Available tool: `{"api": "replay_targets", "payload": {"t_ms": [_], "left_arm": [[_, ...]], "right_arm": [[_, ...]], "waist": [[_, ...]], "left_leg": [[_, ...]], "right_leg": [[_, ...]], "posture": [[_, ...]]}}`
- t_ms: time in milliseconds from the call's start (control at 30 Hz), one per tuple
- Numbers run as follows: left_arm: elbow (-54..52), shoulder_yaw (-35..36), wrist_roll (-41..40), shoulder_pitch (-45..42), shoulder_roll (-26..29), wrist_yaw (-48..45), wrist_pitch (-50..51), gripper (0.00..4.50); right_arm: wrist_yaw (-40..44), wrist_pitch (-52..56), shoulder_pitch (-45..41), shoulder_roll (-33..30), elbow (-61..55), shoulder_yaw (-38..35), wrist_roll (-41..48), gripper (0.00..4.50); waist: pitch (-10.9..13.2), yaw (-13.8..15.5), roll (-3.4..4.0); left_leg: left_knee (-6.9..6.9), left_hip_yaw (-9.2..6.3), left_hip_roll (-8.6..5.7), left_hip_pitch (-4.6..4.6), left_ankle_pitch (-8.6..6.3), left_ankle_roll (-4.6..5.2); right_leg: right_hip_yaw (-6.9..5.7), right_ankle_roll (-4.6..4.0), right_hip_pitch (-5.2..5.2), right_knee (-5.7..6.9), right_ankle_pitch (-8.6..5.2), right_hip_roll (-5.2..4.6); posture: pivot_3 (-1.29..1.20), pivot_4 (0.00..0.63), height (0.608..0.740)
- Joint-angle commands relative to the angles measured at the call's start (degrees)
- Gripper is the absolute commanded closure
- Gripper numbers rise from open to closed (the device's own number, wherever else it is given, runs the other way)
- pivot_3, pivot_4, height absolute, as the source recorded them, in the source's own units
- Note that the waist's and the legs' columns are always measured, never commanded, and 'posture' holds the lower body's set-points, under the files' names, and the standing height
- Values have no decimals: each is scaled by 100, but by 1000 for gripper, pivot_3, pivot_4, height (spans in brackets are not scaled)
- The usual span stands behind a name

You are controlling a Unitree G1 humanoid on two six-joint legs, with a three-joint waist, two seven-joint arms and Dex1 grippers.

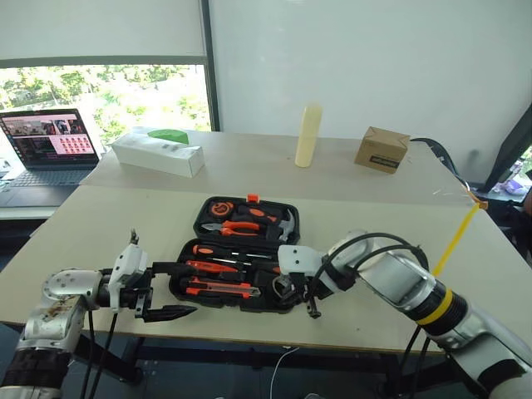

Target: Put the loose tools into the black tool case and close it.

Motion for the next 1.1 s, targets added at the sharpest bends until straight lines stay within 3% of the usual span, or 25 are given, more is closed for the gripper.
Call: {"api": "replay_targets", "payload": {"t_ms": [33, 100, 200, 400, 467, 500, 633, 667, 700, 767, 900, 1100], "left_arm": [[-479, 70, -133, -2, 75, 194, 222, 0], [-576, 77, -143, 16, 76, 258, 310, 0], [-683, 186, -181, 70, 93, 513, 571, 0], [-330, 669, -300, -55, 57, 1292, 908, 0], [24, 787, -69, -136, 59, 1706, 847, 0], [217, 817, 83, -175, 63, 1950, 810, 0], [884, 825, 654, -269, 49, 2833, 579, 1107], [941, 819, 689, -265, 12, 2942, 605, 1107], [931, 764, 723, -234, -40, 3017, 680, 1780], [811, 595, 803, -154, -149, 3133, 849, 2277], [494, 286, 844, -38, -253, 3105, 1171, 3857], [210, 77, 772, -61, -428, 3041, 1144, 3857]], "right_arm": [[258, -85, -140, -58, 180, 251, -209, 3481], [395, -234, -179, -104, 195, 283, -235, 2803], [537, -414, -95, 77, 61, -836, 585, 1837], [610, -1011, 682, -484, -173, -2220, 1175, 1837], [185, -1038, 1175, -541, -189, -2589, 1134, 1837], [-57, -1327, 1404, -517, -138, -2684, 959, 2071], [-1110, -2088, 2223, -439, 130, -2800, 184, 3216], [-1415, -2299, 2338, -336, 217, -2801, -4, 3216], [-1689, -2500, 2441, -234, 282, -2756, -192, 3902], [-2177, -2776, 2563, 8, 389, -2659, -519, 4376], [-2327, -2758, 2644, 249, 397, -2515, -701, 4500], [-2340, -2614, 2559, 374, 395, -2545, -686, 4500]], "waist": [[0, 7, -1], [0, 23, -1], [0, 37, -1], [0, 67, -1], [-1, 82, -3], [-1, 80, -3], [-1, 68, -3], [1, 33, -2], [0, 1, -6], [0, -11, -6], [0, -33, -5], [1, -30, -4]], "left_leg": [[1, -1, 0, 0, 0, 0], [0, -1, -1, 0, 0, 0], [-2, -1, -2, -2, 0, -1], [-3, -4, 1, -8, 1, -3], [-4, -4, 0, 0, -5, 9], [-4, -6, 1, 8, -6, 9], [-5, -4, 0, 25, -5, 7], [-5, -4, 0, 28, -4, 7], [-4, 2, 0, 31, -4, 5], [-11, -1, 4, 50, 0, -3], [-13, -1, 3, 48, 5, -11], [-12, -3, 1, 50, 3, -8]], "right_leg": [[-1, 0, 0, 2, 0, 1], [-1, 0, 0, 3, 0, -1], [-1, 0, 0, -1, 0, 0], [-5, 2, 2, -8, 1, 1], [-9, 3, 15, -17, 1, -1], [-13, 3, 25, -22, 1, 0], [-12, 3, 41, -17, 1, 0], [-12, 3, 43, -16, 1, 0], [-6, 3, 43, -11, 1, -1], [-8, 1, 60, -9, 0, 3], [-8, 1, 60, -8, 0, 2], [-8, 1, 63, -9, 0, 0]], "posture": [[0, 150, 740], [0, 150, 740], [0, 150, 740], [0, 150, 740], [0, 150, 740], [0, 150, 740], [0, 150, 740], [0, 150, 740], [0, 150, 740], [0, 150, 740], [0, 150, 740], [0, 150, 740]]}}
